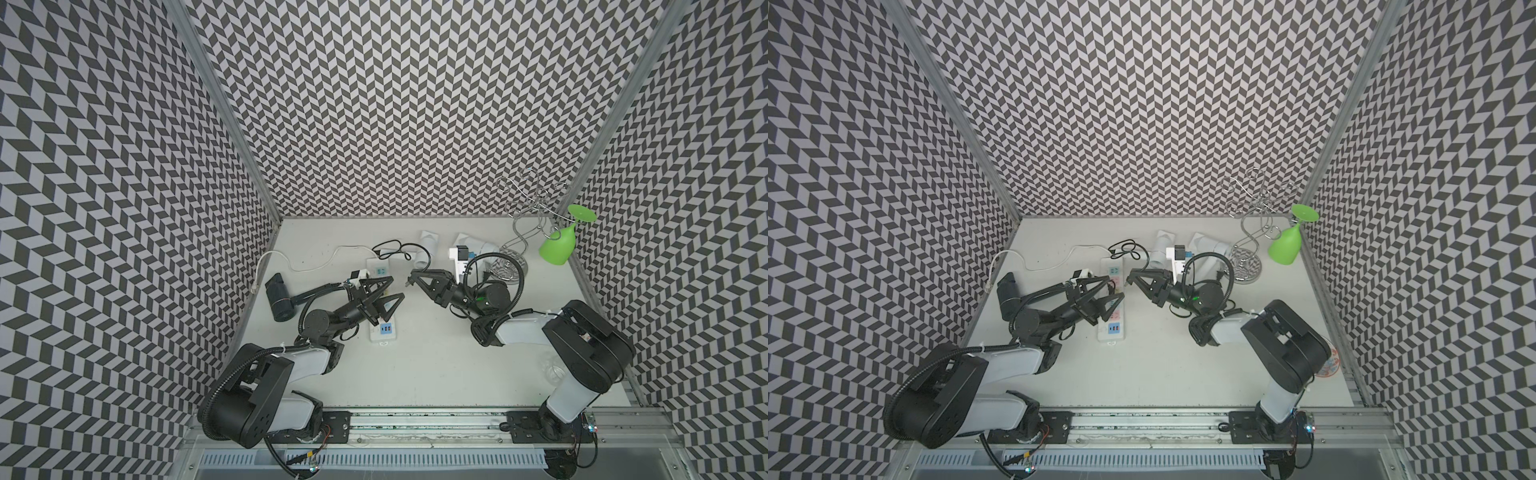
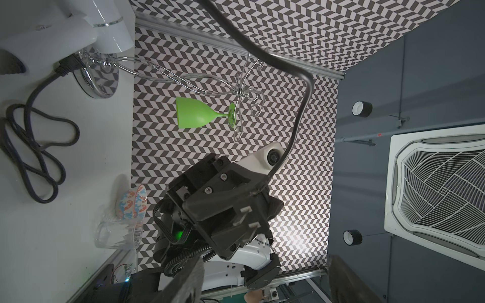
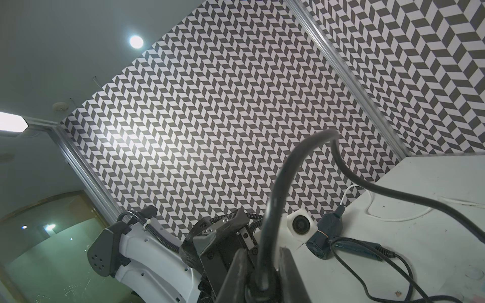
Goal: Charge the blow dryers
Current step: Pick up the plug from the center of the board.
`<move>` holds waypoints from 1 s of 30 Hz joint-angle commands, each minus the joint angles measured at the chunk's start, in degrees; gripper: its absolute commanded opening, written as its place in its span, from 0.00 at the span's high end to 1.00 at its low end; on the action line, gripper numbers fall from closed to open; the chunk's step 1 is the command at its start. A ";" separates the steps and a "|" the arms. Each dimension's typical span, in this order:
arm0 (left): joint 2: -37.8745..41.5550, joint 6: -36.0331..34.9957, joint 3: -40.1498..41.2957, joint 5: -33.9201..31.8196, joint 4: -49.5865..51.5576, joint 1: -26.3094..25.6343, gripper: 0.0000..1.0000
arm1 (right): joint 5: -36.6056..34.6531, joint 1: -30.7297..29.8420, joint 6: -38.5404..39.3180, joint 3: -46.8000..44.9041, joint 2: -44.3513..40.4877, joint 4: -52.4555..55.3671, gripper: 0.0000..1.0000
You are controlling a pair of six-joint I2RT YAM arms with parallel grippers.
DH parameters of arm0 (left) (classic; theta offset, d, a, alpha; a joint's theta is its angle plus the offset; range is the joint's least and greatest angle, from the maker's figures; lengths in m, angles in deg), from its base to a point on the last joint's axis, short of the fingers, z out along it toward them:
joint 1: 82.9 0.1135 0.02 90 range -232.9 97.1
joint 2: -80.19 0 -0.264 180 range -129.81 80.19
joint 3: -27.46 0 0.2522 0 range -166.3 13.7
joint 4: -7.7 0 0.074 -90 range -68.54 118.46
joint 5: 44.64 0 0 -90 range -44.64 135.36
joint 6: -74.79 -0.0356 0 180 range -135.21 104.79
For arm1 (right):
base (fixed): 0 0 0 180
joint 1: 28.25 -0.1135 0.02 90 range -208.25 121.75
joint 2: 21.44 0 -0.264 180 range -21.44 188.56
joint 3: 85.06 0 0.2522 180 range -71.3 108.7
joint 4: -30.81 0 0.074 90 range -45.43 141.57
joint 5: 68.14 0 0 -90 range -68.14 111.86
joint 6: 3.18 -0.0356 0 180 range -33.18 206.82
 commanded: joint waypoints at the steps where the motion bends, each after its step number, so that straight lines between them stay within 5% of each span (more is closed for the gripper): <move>1: -1.01 4.10 -1.91 -1.10 -19.08 -1.70 0.29 | -1.72 -1.46 2.08 0.92 -0.50 -22.85 1.00; 5: -1.28 4.63 -2.67 -1.55 -19.06 -2.66 0.38 | -1.99 -2.05 2.77 1.32 -0.33 -22.91 0.99; 13: -1.40 4.94 -2.97 -2.06 -19.10 -2.72 0.74 | -1.27 -2.59 2.50 1.14 -0.48 -22.88 0.98; 23: -2.56 4.65 -2.87 -2.01 -19.15 -2.69 0.72 | -1.28 -2.58 1.83 1.02 -1.19 -22.93 0.97; 30: -2.89 4.57 -3.27 -2.00 -19.11 -2.69 0.90 | -1.26 -2.58 1.38 0.74 -1.39 -22.86 0.97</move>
